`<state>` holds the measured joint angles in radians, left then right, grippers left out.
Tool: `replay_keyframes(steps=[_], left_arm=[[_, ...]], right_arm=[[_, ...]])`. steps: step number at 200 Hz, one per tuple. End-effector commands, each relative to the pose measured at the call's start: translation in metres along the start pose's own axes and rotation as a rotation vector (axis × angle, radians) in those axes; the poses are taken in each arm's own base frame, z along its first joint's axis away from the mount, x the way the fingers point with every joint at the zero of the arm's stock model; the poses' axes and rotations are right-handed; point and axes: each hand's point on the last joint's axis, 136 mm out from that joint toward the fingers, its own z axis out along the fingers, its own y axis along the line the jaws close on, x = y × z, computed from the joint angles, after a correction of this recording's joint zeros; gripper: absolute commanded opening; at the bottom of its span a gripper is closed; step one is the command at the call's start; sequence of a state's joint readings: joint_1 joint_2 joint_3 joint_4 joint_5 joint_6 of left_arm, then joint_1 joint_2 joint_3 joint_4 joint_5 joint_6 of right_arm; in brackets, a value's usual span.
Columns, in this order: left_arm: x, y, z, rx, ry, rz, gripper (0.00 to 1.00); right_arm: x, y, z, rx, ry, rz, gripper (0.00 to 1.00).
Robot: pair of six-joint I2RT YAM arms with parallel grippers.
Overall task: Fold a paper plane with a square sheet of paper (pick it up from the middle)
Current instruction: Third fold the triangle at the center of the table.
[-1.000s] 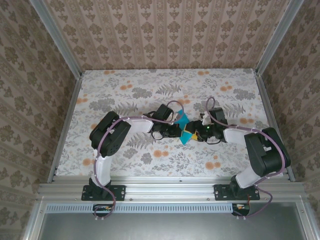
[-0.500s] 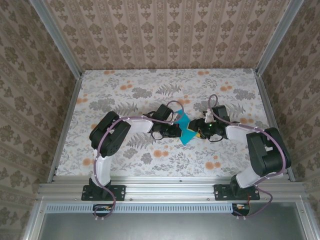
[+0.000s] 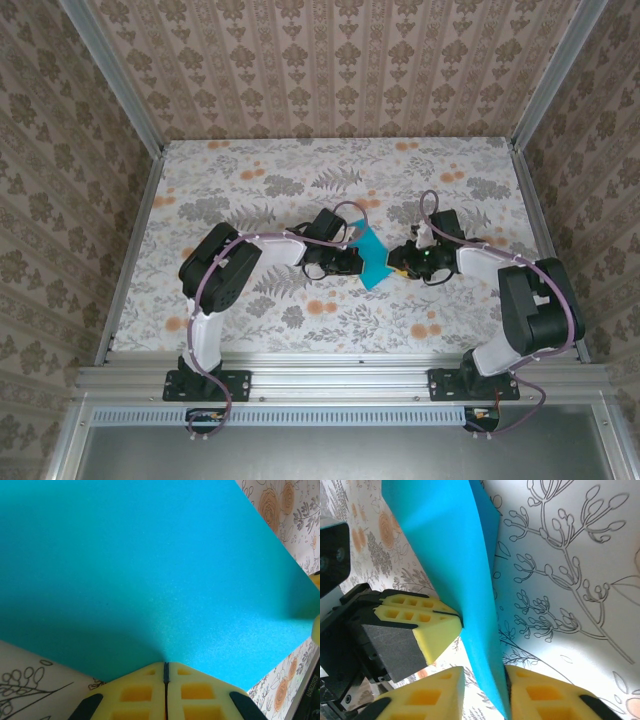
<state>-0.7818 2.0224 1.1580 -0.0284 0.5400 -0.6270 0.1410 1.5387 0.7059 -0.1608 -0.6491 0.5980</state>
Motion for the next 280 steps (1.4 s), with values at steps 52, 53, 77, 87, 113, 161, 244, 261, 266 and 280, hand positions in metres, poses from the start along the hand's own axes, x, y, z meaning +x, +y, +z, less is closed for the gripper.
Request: replay_keyframes(steps=[52, 53, 77, 87, 113, 161, 244, 261, 266, 280], left_arm=[[0.038, 0.055, 0.008, -0.172, 0.116, -0.089, 0.07], [0.038, 0.055, 0.008, -0.173, 0.117, -0.09, 0.07], [0.037, 0.054, 0.009, -0.17, 0.119, -0.088, 0.07], [0.037, 0.054, 0.01, -0.169, 0.122, -0.089, 0.07], [0.037, 0.053, 0.01, -0.168, 0.126, -0.086, 0.07], [0.037, 0.052, 0.01, -0.167, 0.128, -0.085, 0.07], [0.03, 0.042, 0.005, -0.141, 0.116, -0.073, 0.08], [0.028, 0.037, 0.003, -0.129, 0.109, -0.071, 0.08], [0.027, 0.036, 0.003, -0.127, 0.108, -0.07, 0.08], [0.025, 0.032, 0.0, -0.119, 0.1, -0.064, 0.09]], right_arm=[[-0.007, -0.002, -0.006, 0.045, -0.014, -0.031, 0.09], [-0.007, -0.002, -0.006, 0.044, -0.014, -0.032, 0.09], [-0.008, 0.003, -0.005, 0.031, -0.017, -0.034, 0.05], [-0.008, 0.006, -0.004, 0.027, -0.015, -0.04, 0.04], [-0.007, 0.014, 0.002, 0.013, 0.0, -0.052, 0.03], [-0.006, 0.029, 0.013, -0.029, 0.025, -0.062, 0.03], [-0.01, 0.042, 0.038, -0.056, 0.061, -0.062, 0.03], [-0.011, 0.041, 0.043, -0.044, 0.065, -0.066, 0.03], [-0.011, 0.041, 0.044, -0.041, 0.069, -0.066, 0.03], [-0.012, 0.04, 0.047, -0.031, 0.07, -0.071, 0.03]])
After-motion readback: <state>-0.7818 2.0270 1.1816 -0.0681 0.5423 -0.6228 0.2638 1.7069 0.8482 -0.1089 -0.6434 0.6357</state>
